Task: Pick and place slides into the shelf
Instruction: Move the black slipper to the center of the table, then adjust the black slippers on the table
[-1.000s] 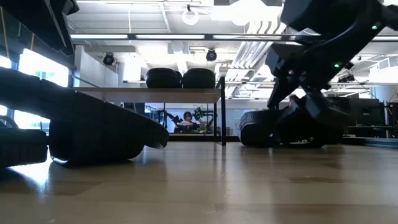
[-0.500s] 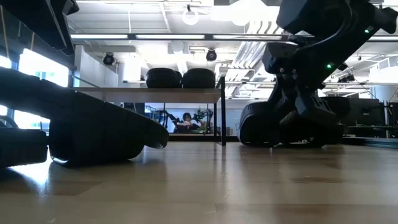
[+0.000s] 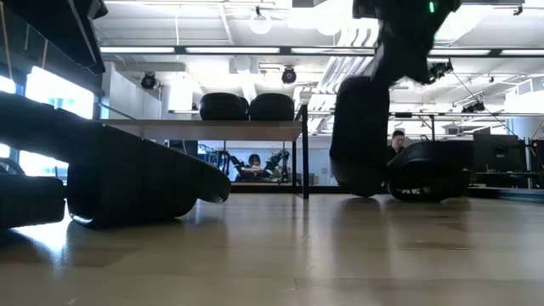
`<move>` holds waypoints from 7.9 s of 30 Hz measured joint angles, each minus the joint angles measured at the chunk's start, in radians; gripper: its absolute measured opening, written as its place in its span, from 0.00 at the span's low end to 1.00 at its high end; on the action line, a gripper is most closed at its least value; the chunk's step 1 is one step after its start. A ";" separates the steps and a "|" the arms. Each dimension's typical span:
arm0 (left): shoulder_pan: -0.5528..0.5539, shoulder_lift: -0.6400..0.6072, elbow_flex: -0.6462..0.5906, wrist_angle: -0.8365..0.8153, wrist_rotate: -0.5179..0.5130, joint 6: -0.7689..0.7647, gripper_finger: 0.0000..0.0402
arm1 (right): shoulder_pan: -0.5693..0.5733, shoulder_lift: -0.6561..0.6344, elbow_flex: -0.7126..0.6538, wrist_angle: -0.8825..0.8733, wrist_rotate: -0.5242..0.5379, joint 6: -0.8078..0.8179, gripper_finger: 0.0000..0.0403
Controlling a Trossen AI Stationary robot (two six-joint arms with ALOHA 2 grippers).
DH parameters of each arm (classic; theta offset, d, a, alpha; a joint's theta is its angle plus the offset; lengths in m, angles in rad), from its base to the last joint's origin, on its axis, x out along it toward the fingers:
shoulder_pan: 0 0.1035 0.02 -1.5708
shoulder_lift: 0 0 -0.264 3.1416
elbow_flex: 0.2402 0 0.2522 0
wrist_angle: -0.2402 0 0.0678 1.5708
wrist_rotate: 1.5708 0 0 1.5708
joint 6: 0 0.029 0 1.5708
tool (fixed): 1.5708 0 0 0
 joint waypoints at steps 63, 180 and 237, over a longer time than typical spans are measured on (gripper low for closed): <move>0.000 0.000 0.001 0.517 0.257 0.449 0.32 | 0.502 0.055 -0.068 0.381 0.380 1.720 0.11; -0.092 0.001 -0.291 0.554 0.542 0.193 0.31 | -0.092 0.029 -0.285 0.601 -0.830 0.830 0.00; -0.007 0.012 -0.047 0.522 0.238 0.489 0.32 | 0.185 0.015 0.037 -0.162 -0.441 0.438 0.00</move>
